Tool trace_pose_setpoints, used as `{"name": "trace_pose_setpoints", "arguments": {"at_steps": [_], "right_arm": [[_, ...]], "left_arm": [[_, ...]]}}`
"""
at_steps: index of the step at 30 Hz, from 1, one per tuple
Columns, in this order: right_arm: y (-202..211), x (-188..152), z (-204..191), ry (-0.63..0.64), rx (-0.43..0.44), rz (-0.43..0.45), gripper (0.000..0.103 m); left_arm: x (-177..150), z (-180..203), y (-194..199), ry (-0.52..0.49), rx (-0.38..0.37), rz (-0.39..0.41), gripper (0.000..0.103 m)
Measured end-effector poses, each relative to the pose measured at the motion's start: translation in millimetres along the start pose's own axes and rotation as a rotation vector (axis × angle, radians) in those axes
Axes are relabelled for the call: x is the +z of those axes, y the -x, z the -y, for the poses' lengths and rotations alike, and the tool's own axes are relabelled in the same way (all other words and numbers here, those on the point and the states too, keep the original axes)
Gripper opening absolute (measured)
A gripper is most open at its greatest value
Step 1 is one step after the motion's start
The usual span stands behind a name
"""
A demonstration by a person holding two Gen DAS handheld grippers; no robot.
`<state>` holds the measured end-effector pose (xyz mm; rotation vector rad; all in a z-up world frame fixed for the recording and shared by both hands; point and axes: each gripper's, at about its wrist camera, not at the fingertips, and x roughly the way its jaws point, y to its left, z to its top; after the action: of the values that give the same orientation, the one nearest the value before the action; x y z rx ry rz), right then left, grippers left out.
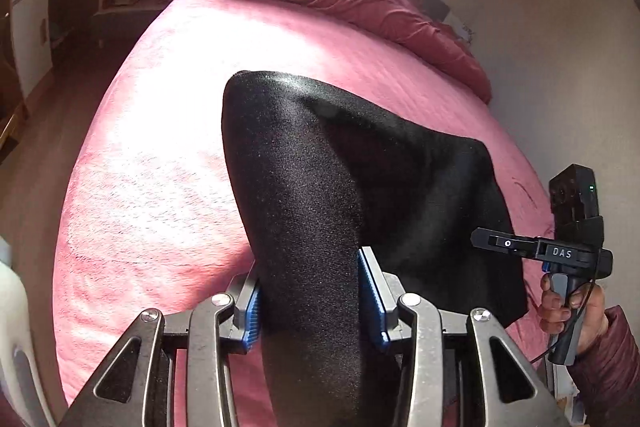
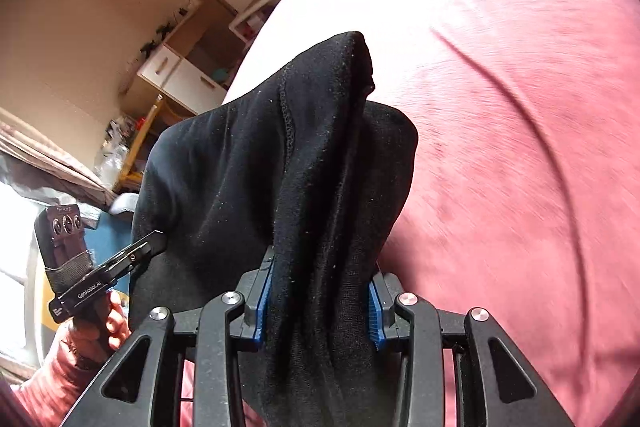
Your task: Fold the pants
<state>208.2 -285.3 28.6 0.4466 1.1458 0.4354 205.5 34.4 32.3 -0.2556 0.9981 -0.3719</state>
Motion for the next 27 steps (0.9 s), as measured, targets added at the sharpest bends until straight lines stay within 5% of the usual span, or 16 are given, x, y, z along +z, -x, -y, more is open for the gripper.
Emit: {"name": "trace_pose_setpoints", "arguments": {"at_steps": [4,7,11,15,27], "right_arm": [[-29.5,5.7,16.1,-0.035,-0.058,-0.053,0.051],[-27.9,0.2,20.2,-0.044,-0.06,-0.047,0.058],[-2.2,-11.0,6.1,-0.017,-0.124,0.006,0.065],[29.1,-23.1,-18.9,0.038,-0.221,0.111,0.068],[60.2,-94.2,-93.1,0.138,-0.328,0.192,0.076]], "left_arm": [[-8.1,-14.4,-31.4,0.027,0.099,-0.063,0.077],[-12.9,-13.0,-24.5,0.073,0.097,-0.037,0.077],[-20.2,8.9,1.2,0.02,0.25,0.035,0.077],[-22.3,37.8,23.5,0.01,0.323,0.12,0.077],[-78.3,65.1,73.2,0.006,0.349,0.211,0.077]]}}
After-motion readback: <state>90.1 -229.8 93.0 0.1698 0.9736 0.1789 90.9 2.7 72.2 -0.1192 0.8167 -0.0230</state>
